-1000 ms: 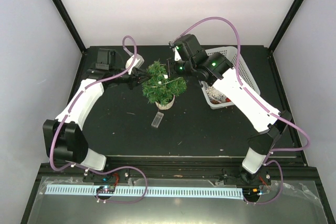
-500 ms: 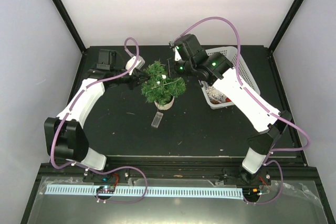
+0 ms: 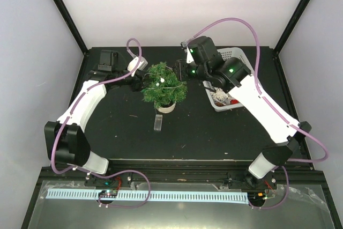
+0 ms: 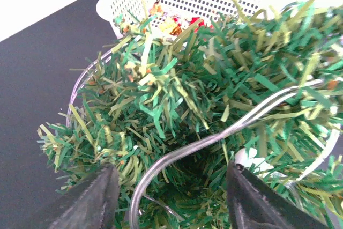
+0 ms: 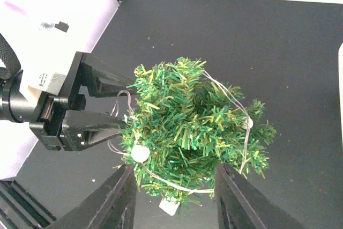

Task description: Decorate the small christmas tree

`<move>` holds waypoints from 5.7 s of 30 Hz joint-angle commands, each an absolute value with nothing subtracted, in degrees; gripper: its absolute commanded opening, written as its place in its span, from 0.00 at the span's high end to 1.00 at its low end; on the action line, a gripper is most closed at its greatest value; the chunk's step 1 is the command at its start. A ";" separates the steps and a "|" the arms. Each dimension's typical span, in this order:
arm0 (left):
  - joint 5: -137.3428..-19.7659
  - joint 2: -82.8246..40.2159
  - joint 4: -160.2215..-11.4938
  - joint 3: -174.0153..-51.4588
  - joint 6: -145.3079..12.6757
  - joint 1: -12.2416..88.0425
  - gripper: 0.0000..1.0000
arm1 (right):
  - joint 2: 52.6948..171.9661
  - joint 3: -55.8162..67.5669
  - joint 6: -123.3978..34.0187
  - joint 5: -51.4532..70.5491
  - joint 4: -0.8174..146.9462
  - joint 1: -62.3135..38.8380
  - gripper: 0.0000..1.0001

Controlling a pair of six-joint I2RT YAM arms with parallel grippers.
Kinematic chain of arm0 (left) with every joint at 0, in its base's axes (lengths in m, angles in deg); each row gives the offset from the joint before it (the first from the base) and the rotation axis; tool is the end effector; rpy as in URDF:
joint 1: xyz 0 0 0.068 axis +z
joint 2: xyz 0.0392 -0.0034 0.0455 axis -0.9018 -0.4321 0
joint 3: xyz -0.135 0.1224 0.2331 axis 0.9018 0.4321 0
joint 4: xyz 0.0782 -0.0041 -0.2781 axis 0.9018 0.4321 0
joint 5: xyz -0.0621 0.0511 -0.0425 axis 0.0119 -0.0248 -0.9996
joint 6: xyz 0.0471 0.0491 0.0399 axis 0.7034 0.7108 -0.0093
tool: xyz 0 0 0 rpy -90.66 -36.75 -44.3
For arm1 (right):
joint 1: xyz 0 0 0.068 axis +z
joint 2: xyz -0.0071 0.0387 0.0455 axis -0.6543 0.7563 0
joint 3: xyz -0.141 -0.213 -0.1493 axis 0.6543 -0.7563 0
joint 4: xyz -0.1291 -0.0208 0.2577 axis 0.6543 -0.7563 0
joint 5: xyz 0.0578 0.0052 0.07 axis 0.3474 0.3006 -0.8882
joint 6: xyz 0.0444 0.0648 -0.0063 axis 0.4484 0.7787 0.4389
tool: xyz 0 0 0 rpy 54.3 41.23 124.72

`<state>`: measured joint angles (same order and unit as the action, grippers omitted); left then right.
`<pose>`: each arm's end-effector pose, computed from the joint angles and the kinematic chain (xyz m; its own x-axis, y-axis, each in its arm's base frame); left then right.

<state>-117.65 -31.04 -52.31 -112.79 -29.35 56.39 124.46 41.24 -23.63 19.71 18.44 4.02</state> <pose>0.3514 -0.0999 0.3135 -0.3619 0.3441 -0.8664 0.8526 0.4981 -0.1583 0.2794 0.2739 0.4557 -0.6988 -0.0366 -0.7144 -0.3999 0.8481 0.3476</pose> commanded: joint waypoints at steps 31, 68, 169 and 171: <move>-102.91 -14.97 -32.05 -130.25 -27.81 60.72 0.08 | 104.75 23.02 -24.89 24.80 9.97 -7.86 0.48; -108.56 -14.59 -12.14 -127.31 -24.81 66.65 0.06 | 138.30 14.91 -25.90 14.96 25.72 -36.86 0.48; -114.04 -24.20 -13.44 -123.89 -25.67 66.62 0.06 | 132.36 7.90 -19.86 2.64 38.59 -38.04 0.99; -113.92 -24.40 -13.53 -123.93 -25.56 66.62 0.06 | 128.72 7.09 -20.45 3.76 37.82 -37.47 0.99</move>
